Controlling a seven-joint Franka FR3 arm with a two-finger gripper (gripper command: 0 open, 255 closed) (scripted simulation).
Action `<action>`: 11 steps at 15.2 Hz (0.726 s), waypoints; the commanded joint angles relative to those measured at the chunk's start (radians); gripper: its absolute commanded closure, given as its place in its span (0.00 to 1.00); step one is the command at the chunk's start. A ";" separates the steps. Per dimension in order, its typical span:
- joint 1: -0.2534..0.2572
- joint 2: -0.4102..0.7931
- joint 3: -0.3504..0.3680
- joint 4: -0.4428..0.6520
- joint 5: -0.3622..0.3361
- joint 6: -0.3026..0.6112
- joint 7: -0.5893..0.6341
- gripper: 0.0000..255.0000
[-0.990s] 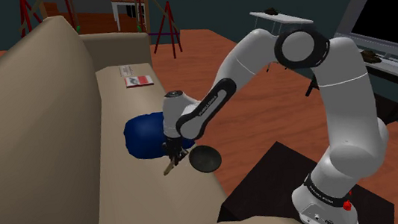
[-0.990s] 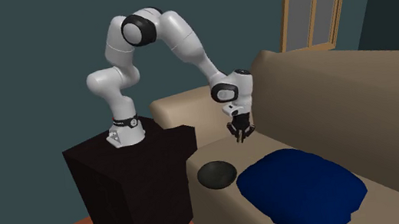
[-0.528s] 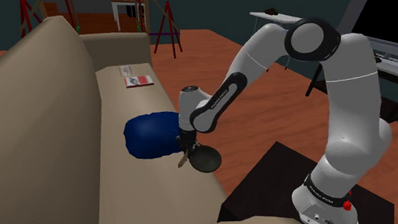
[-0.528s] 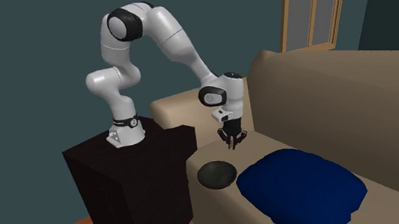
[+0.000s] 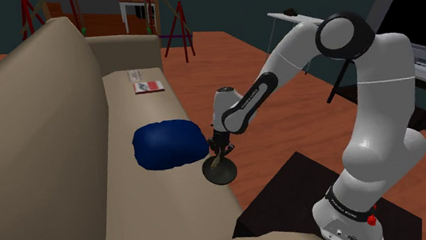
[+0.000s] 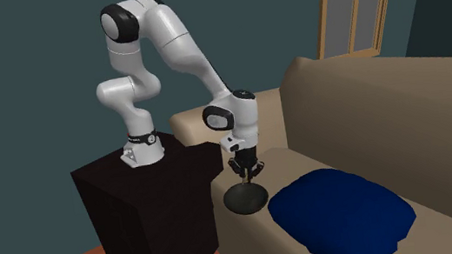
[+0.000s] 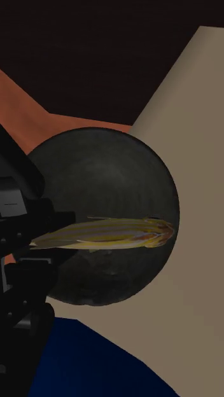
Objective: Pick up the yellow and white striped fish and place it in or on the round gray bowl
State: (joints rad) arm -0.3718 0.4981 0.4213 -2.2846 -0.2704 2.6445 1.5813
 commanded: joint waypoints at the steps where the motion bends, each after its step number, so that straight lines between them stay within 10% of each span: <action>1: -0.022 -0.002 -0.008 -0.019 -0.005 0.017 -0.024 1.00; 11: 0.044 0.136 -0.092 0.029 -0.076 0.108 0.021 1.00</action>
State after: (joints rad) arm -0.3342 0.6218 0.3362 -2.2631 -0.3419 2.7473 1.5982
